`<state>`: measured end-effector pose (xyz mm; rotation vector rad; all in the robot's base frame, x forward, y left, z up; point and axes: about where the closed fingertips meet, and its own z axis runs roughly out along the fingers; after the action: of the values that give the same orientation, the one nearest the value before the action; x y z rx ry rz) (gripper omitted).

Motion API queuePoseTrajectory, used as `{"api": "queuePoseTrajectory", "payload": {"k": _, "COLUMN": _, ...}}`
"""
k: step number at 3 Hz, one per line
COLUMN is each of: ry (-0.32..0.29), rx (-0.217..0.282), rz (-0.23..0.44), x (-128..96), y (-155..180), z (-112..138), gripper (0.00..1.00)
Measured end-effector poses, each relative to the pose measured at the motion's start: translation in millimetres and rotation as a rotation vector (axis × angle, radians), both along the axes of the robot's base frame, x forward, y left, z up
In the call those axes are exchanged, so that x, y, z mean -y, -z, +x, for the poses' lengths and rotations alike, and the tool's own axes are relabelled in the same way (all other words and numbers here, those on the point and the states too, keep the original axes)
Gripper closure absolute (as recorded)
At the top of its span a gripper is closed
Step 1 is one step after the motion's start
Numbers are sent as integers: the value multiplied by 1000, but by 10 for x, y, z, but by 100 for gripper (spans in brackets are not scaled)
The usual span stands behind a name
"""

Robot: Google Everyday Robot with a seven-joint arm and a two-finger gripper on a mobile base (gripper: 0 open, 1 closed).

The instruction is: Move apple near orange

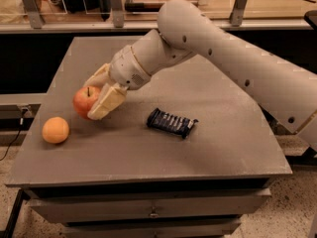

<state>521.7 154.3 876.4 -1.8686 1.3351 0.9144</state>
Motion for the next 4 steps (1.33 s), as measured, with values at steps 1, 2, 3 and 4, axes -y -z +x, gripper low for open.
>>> {"api": "queuePoseTrajectory", "payload": {"k": 1, "ry": -21, "rx": -13, "rz": -5, "x": -36, "y": 79, "z": -47, "gripper": 89}}
{"api": "queuePoseTrajectory", "payload": {"k": 2, "ry": -25, "rx": -14, "rz": -5, "x": -52, "y": 83, "z": -58, "gripper": 66}}
{"api": "queuePoseTrajectory", "payload": {"k": 3, "ry": -30, "rx": -15, "rz": -5, "x": -70, "y": 88, "z": -69, "gripper": 43}}
{"api": "queuePoseTrajectory", "payload": {"k": 4, "ry": -33, "rx": -16, "rz": -6, "x": -87, "y": 93, "z": -81, "gripper": 20}}
